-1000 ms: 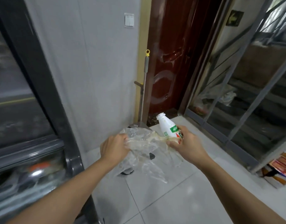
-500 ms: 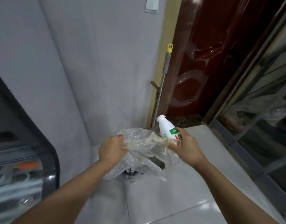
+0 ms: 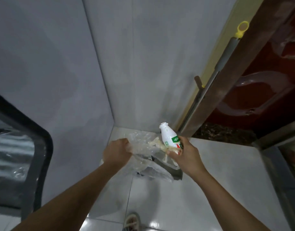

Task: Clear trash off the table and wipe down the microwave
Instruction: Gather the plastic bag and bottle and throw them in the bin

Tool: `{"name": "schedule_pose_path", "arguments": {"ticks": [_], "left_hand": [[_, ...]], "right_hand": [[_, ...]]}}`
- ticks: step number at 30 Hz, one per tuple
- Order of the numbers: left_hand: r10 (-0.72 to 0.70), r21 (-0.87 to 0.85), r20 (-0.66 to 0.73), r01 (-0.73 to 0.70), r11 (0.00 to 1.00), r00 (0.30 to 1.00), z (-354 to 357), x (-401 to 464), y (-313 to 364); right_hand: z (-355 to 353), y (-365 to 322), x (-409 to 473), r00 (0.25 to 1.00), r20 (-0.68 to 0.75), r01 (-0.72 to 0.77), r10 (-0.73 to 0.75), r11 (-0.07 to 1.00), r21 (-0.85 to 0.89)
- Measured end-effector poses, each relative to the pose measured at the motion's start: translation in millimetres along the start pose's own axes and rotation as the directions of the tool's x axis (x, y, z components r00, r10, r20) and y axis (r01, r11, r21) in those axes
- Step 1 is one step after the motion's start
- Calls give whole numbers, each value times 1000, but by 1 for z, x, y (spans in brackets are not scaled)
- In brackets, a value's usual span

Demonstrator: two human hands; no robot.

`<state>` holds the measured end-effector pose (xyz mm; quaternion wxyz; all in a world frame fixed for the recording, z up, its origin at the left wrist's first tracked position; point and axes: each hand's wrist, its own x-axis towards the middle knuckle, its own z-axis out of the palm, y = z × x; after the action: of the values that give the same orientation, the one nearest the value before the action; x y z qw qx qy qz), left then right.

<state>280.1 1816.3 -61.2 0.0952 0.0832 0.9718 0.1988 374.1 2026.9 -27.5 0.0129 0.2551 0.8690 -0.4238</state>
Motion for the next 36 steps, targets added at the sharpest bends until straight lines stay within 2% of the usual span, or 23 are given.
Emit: {"name": "schedule_pose_path", "arguments": {"ticks": [7, 12, 25, 30, 36], "left_hand": [[-73, 5, 51, 73, 997, 996, 48, 49, -22], [-145, -7, 102, 146, 989, 984, 102, 90, -37], [-276, -101, 160, 294, 950, 948, 314, 158, -89], [-348, -154, 209, 382, 911, 914, 401, 184, -106], [-299, -182, 328, 371, 911, 896, 478, 210, -129]], "right_hand": [[46, 27, 60, 999, 4, -45, 44, 999, 10], [93, 64, 108, 990, 80, -120, 117, 992, 26], [234, 222, 213, 967, 101, -248, 236, 960, 134], [293, 281, 245, 944, 198, -290, 265, 951, 111], [340, 330, 272, 940, 241, -256, 241, 966, 31]]}}
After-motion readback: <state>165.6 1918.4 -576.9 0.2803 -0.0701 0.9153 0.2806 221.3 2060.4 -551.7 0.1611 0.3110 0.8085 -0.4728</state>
